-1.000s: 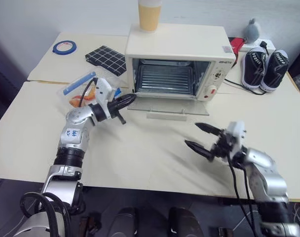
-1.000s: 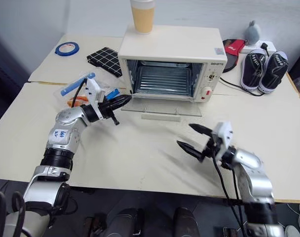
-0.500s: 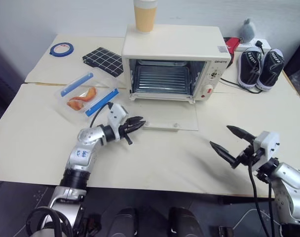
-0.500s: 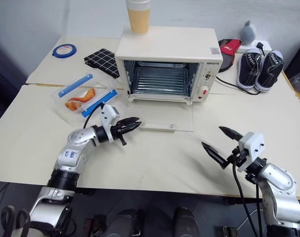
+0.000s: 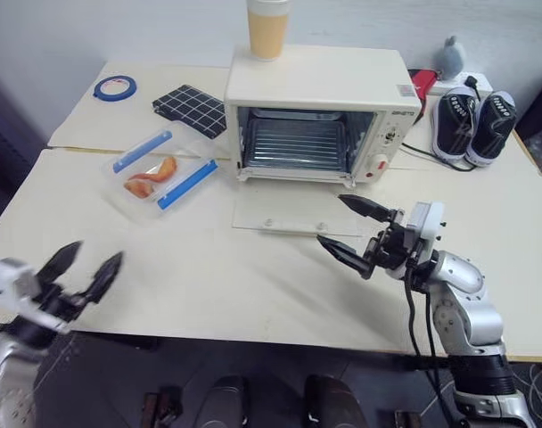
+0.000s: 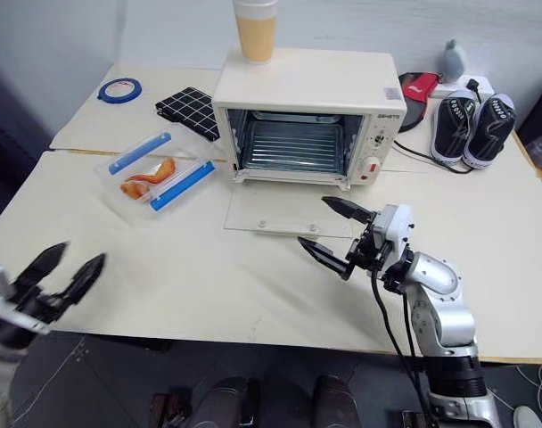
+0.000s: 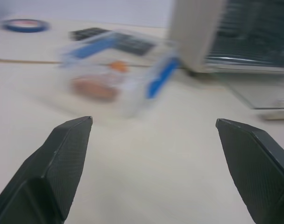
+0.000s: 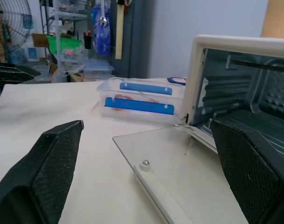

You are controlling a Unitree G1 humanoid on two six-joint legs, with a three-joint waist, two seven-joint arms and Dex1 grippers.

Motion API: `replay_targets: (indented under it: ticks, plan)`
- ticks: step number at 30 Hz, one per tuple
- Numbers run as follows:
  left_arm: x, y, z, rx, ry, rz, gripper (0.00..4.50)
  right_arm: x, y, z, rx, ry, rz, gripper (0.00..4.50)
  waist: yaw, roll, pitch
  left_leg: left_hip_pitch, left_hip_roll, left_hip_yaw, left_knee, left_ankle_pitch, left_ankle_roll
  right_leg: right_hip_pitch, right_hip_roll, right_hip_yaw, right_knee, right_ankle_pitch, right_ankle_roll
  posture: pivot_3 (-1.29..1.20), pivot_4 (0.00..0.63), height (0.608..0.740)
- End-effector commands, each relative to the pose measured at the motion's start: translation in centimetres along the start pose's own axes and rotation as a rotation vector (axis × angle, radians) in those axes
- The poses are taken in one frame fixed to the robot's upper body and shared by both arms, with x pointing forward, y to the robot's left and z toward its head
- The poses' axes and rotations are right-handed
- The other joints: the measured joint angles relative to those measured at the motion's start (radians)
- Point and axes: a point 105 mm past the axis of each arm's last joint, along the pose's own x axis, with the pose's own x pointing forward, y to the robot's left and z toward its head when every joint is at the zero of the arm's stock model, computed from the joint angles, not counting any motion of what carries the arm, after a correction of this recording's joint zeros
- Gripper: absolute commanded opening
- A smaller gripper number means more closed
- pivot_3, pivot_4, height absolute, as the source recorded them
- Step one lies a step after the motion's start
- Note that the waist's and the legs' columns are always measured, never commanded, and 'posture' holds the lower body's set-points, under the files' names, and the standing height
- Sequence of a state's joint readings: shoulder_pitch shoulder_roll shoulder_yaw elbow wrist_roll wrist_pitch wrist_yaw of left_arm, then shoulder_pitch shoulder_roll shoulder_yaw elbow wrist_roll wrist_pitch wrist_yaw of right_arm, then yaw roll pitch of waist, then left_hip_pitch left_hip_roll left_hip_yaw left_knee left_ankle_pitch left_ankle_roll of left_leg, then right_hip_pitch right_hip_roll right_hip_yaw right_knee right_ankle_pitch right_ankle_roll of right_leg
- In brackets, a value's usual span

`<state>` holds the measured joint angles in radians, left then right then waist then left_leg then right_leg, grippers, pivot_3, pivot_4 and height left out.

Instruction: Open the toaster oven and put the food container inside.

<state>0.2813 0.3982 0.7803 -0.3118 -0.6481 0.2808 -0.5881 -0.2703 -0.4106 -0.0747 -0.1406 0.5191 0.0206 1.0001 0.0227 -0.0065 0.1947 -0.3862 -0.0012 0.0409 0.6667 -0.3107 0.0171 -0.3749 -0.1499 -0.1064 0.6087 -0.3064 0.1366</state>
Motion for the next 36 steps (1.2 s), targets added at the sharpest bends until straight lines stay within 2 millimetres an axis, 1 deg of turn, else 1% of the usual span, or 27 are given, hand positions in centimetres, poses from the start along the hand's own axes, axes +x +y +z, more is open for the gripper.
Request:
replay_targets:
  ticks: [1,2,4,6,7,10,12,14,17,20,23,25,27,29,30,36]
  plan:
    - [-1.8,1.9,1.1,-0.031,-0.054,0.165,4.46,0.4,0.6,0.6,-0.034,-0.020,0.062,4.50,0.001,0.000,0.000,0.000,0.000,0.000,0.000,0.000,0.000,0.000,0.000,0.000,0.000,0.000,0.000,0.00,0.150,0.740]
    - [-1.4,2.0,1.1,-0.068,-0.043,0.184,4.46,0.3,0.7,0.6,-0.040,-0.008,0.067,4.50,0.003,0.000,0.000,0.000,0.000,0.000,0.000,-0.001,0.001,0.000,0.000,0.000,0.000,0.000,0.000,0.00,0.150,0.740]
    - [0.1,1.9,0.6,-0.114,0.070,0.199,4.46,-0.3,0.4,0.7,-0.054,0.007,0.058,4.50,0.005,0.000,0.000,0.000,0.000,0.000,0.000,-0.001,0.001,0.000,0.000,0.000,0.001,0.000,0.000,0.00,0.150,0.740]
    - [2.5,1.1,1.9,-0.183,0.071,0.173,4.46,-0.8,0.3,0.7,-0.052,0.023,0.051,4.50,0.007,-0.001,0.000,0.000,0.000,-0.001,0.000,-0.001,0.000,0.000,0.000,0.000,0.002,0.000,0.000,0.00,0.150,0.740]
    - [3.2,0.8,2.5,-0.206,0.061,0.156,4.46,-0.9,0.3,0.7,-0.051,0.030,0.052,4.50,0.007,-0.001,0.000,0.000,0.000,-0.002,0.000,-0.001,0.000,0.000,0.000,0.000,0.002,0.000,0.000,0.00,0.150,0.740]
    - [7.5,1.0,4.8,-0.283,0.085,0.204,4.46,-1.3,0.2,0.4,-0.044,0.049,0.052,4.50,0.003,-0.002,-0.001,0.000,0.000,-0.002,0.000,-0.001,0.000,0.000,0.000,0.000,0.003,0.000,-0.001,0.00,0.150,0.740]
    - [9.5,1.1,5.9,-0.344,0.100,0.255,4.46,-1.2,0.3,0.3,-0.042,0.053,0.058,4.50,-0.002,-0.002,-0.001,0.000,0.000,-0.002,0.000,-0.001,-0.001,-0.001,0.001,0.000,0.004,0.000,-0.001,0.00,0.150,0.740]
    - [11.0,0.7,6.1,-0.384,0.146,0.280,4.46,-1.1,0.4,0.2,-0.040,0.053,0.061,4.50,-0.012,-0.002,-0.001,0.001,0.000,0.000,0.000,0.000,-0.002,-0.001,0.001,0.000,0.003,0.000,0.000,0.00,0.150,0.740]
    - [13.0,0.7,5.3,-0.392,0.256,0.356,4.46,-1.0,0.6,0.1,-0.039,0.052,0.060,4.50,-0.025,-0.002,-0.001,0.001,0.000,0.001,-0.001,0.000,-0.002,-0.002,0.001,0.000,0.004,0.000,0.000,0.00,0.150,0.740]
    - [14.9,0.6,5.5,-0.409,0.288,0.388,4.46,-1.1,0.8,0.1,-0.039,0.052,0.059,4.50,-0.024,-0.003,-0.001,0.001,-0.001,0.002,-0.001,0.000,-0.002,-0.002,0.002,-0.001,0.003,0.000,0.000,0.00,0.150,0.740]
    - [17.0,0.2,5.8,-0.396,0.315,0.404,4.46,-0.9,1.1,0.6,-0.053,0.031,0.064,4.50,-0.021,-0.004,-0.001,0.000,-0.002,0.002,0.000,0.000,-0.003,-0.002,0.002,0.000,0.002,0.000,0.000,0.00,0.150,0.740]
    - [18.0,-0.4,6.1,-0.402,0.322,0.383,4.46,-0.6,1.2,1.1,-0.067,0.012,0.066,4.50,-0.020,-0.004,-0.001,0.000,-0.002,0.003,0.000,0.001,-0.003,-0.002,0.002,0.000,0.003,0.000,0.000,0.00,0.150,0.740]
    - [18.5,-0.6,5.1,-0.397,0.385,0.384,4.46,-0.3,1.5,1.6,-0.088,-0.006,0.078,4.50,-0.020,-0.004,-0.001,0.000,-0.002,0.003,0.000,0.001,-0.003,-0.002,0.002,0.000,0.003,0.000,0.000,0.00,0.150,0.740]
    - [18.6,-0.1,3.7,-0.381,0.458,0.422,4.46,0.1,1.8,2.1,-0.107,-0.024,0.093,4.50,-0.022,-0.004,-0.001,0.001,-0.003,0.003,0.000,0.001,-0.004,-0.002,0.002,0.000,0.003,0.000,0.000,0.00,0.150,0.740]
    - [18.7,0.2,3.5,-0.378,0.466,0.442,4.46,0.2,1.8,2.3,-0.115,-0.033,0.093,4.50,-0.023,-0.004,-0.001,0.001,-0.003,0.003,0.000,0.001,-0.004,-0.002,0.003,0.000,0.003,0.000,0.000,0.00,0.150,0.740]
    - [19.4,0.2,3.3,-0.385,0.482,0.452,4.46,0.4,1.9,2.6,-0.122,-0.046,0.067,4.50,-0.021,-0.006,0.000,0.001,-0.002,0.003,0.000,0.002,-0.005,-0.002,0.003,0.000,0.003,0.000,0.000,0.00,0.150,0.740]
